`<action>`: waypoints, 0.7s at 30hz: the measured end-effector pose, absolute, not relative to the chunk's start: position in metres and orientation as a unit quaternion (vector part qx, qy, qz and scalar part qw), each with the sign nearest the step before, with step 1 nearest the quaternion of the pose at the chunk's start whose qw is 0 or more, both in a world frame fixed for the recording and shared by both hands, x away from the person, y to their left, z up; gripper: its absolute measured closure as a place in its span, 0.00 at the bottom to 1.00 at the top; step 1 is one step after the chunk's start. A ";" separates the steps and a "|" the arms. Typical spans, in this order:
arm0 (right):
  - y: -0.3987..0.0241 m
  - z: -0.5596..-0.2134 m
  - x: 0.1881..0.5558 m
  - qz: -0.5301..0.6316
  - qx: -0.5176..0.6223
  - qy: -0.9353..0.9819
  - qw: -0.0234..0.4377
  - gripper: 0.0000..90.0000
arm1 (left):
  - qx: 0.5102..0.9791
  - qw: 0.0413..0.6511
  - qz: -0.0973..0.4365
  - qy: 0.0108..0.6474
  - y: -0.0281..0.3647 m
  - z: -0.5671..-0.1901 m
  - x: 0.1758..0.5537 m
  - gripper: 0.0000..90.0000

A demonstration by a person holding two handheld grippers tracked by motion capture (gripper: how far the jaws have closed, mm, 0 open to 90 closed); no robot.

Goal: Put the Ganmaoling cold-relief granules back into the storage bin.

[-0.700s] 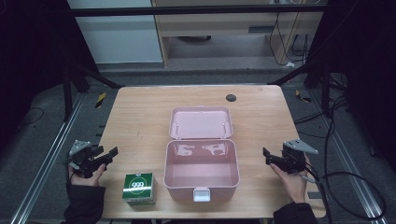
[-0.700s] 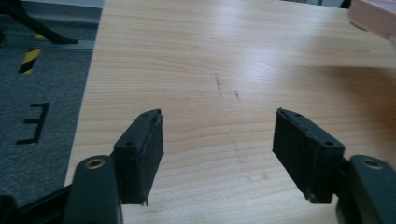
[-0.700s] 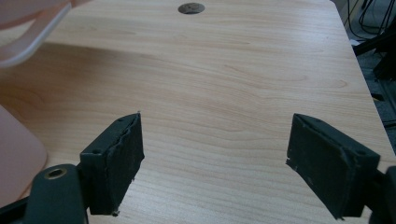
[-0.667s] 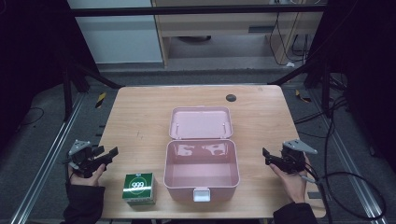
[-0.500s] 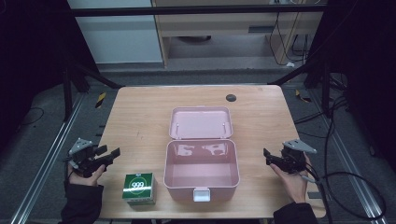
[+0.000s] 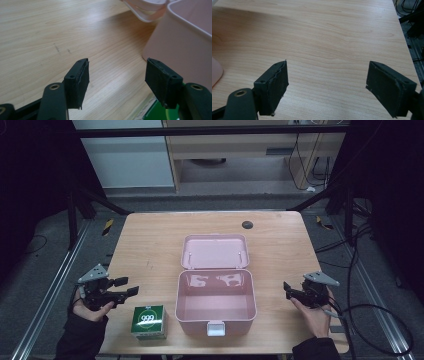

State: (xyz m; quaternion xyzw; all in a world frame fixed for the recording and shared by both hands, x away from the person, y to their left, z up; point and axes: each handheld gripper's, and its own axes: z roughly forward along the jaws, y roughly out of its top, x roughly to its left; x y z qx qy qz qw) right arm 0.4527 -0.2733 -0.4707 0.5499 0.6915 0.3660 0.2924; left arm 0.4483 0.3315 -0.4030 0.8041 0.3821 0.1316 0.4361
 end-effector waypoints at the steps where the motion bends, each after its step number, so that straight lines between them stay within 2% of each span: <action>1: -0.274 -0.471 0.453 0.366 0.550 0.692 0.292 0.20 | 0.808 0.435 0.130 0.375 0.330 -0.401 0.447 0.38; 8: -0.273 -0.472 0.453 0.363 0.548 0.694 0.293 0.19 | 0.835 0.425 0.111 0.331 0.326 -0.389 0.446 0.34; 21: -0.272 -0.474 0.453 0.363 0.534 0.703 0.299 0.16 | 0.917 0.328 0.076 0.213 0.304 -0.373 0.441 0.25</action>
